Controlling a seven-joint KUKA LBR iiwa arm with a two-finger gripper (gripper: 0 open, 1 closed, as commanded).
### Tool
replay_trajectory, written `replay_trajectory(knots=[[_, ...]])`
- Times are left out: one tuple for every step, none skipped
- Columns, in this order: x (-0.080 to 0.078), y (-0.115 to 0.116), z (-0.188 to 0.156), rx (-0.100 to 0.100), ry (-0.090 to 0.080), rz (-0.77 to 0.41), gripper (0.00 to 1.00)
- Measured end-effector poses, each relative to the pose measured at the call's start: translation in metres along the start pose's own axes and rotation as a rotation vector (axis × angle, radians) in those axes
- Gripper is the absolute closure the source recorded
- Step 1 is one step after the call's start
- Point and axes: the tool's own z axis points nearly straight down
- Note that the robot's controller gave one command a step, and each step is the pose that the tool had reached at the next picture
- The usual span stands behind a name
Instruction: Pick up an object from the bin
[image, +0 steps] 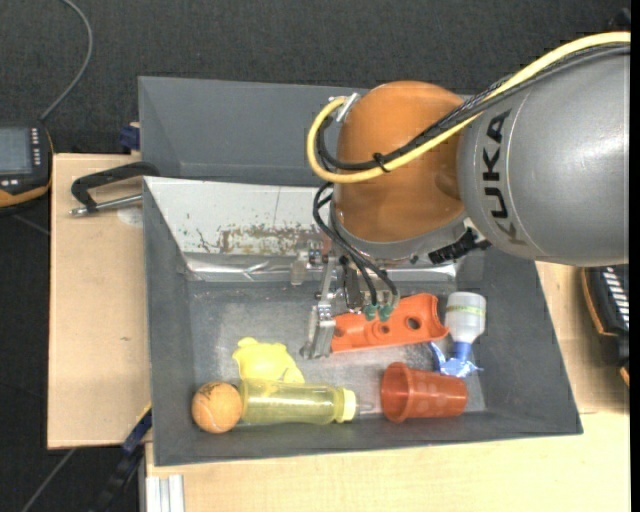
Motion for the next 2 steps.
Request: replay_trajectory(knots=[[-0.002, -0.001, -0.005, -0.002, -0.009, 0.003, 0.00], [0.004, -0.030, -0.001, -0.003, -0.006, 0.055, 0.00]])
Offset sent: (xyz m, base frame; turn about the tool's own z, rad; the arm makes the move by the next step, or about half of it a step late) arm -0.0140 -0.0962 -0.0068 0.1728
